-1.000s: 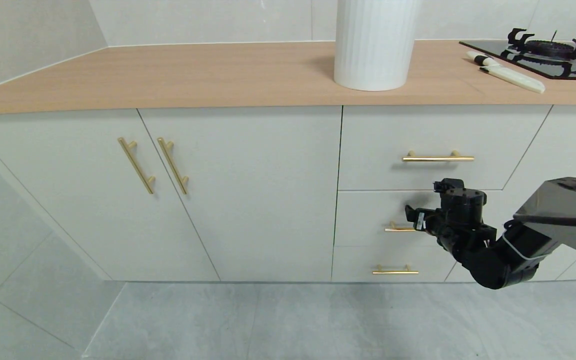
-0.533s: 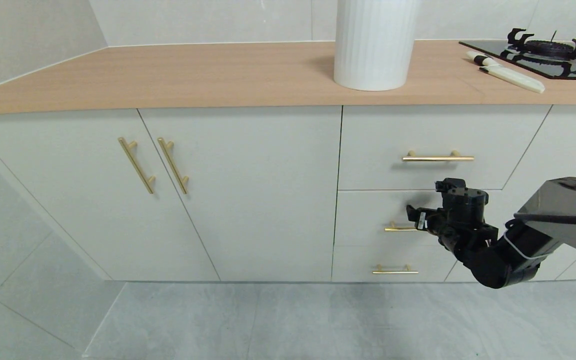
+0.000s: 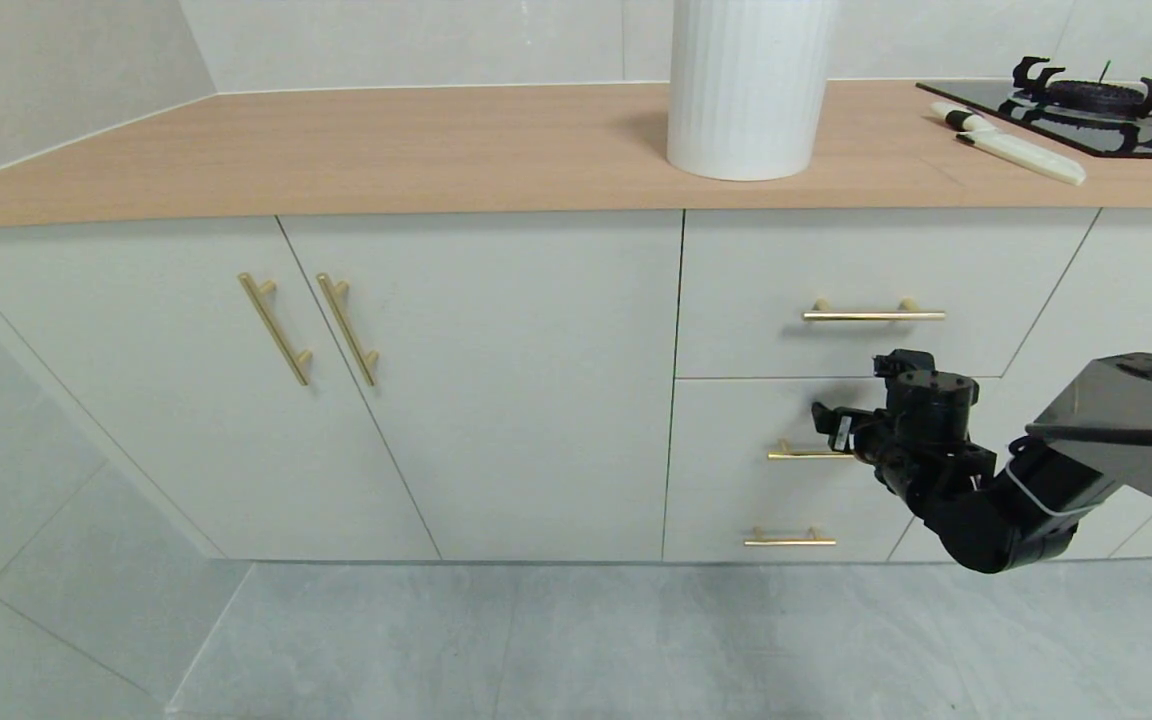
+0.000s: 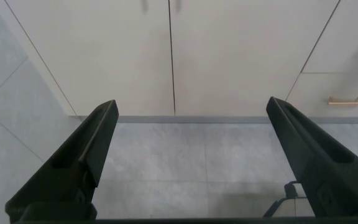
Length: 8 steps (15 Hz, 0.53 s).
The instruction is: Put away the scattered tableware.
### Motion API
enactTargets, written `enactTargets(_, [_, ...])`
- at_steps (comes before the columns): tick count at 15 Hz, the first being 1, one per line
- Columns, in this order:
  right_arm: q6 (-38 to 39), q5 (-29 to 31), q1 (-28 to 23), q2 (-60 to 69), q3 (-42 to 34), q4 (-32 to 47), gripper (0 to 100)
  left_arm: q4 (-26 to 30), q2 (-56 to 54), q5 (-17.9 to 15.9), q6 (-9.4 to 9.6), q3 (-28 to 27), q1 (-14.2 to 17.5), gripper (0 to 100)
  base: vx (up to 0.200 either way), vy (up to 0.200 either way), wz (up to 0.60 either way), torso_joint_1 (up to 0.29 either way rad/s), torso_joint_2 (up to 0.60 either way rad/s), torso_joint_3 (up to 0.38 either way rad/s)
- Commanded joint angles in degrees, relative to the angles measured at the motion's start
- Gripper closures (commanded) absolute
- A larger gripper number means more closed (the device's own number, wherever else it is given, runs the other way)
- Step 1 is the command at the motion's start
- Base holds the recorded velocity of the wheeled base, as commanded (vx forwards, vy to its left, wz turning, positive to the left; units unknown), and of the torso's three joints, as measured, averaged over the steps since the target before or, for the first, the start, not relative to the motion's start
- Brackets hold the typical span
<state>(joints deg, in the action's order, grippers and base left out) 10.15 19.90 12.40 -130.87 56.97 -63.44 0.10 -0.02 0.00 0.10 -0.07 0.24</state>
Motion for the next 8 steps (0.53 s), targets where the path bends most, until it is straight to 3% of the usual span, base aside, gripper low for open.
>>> enactTargets(1, [0.04,-0.03,-0.01,0.44,-0.10,0.07,0,-0.01,0.02,0.00,-0.01,-0.01,0.02,0,0.000,0.000,0.00,0.000,0.00,0.000])
enactTargets(3, [0.04,0.50,0.26,2.72,-1.68,0.07,0,-0.01,0.02,0.00,-0.01,-0.01,0.02,0,0.000,0.000,0.00,0.000,0.00,0.000])
enactTargets(8, [-0.57,0.67,2.63,24.25,-19.17,0.16,0,-0.01,0.02,0.00,-0.01,-0.01,0.02,0,0.000,0.000,0.00,0.000,0.00,0.000])
